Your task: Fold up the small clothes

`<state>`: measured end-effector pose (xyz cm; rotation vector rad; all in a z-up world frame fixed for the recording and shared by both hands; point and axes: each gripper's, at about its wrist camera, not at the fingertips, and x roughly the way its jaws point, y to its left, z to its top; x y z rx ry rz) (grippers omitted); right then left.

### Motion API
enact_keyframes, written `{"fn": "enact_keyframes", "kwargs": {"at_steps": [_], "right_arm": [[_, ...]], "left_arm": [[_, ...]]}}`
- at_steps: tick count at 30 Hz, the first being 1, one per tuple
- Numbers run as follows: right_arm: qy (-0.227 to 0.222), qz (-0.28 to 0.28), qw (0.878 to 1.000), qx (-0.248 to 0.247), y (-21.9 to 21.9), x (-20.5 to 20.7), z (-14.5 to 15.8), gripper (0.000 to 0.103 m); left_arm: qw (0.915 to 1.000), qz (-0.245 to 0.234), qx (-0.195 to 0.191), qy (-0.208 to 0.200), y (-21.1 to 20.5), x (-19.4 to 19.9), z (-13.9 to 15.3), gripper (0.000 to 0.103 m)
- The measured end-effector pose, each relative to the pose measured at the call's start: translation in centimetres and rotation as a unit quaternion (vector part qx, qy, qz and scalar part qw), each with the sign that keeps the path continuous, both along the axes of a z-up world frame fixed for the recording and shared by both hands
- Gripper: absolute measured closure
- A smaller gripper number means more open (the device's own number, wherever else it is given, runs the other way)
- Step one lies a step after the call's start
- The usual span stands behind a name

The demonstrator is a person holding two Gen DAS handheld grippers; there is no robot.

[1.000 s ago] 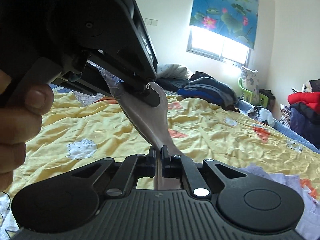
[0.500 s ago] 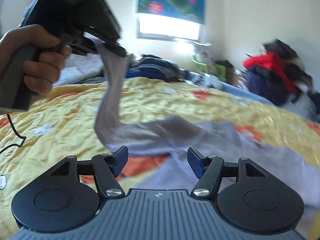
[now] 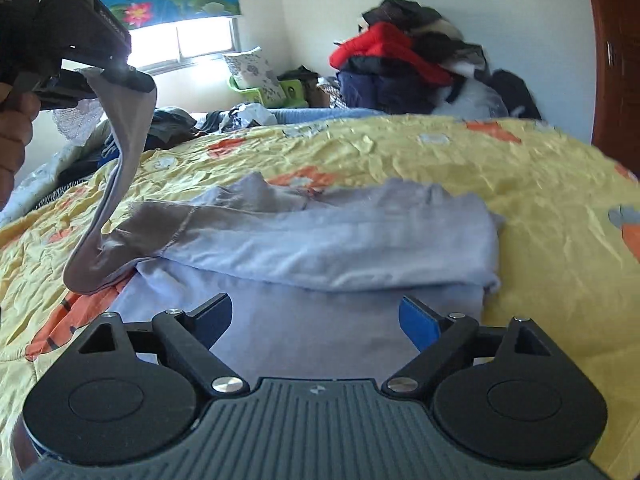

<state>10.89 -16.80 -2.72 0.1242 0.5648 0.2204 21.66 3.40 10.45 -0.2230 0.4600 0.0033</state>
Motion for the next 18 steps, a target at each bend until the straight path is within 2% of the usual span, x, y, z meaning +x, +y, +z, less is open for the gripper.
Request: {"fn": "enact_keyframes", "kwargs": {"at_steps": [5, 11, 18], "right_arm": [[0.018, -0.014, 0.999, 0.028, -2.1, -0.2, -0.9, 0.014], [0.027, -0.034, 0.996, 0.078, -5.1, -1.3, -0.2, 0.014], [0.022, -0.067, 0.994, 0.078, -7.7, -2.2, -0.2, 0.014]], "left_arm": [[0.999, -0.036, 0.023, 0.014, -3.8, 0.8, -0.9, 0.099], [0.996, -0.075, 0.041, 0.026, -7.8, 0.9, -1.7, 0.099], [0.9896, -0.122, 0.065, 0.041, -12.7, 1.4, -3.0, 0.099]]}}
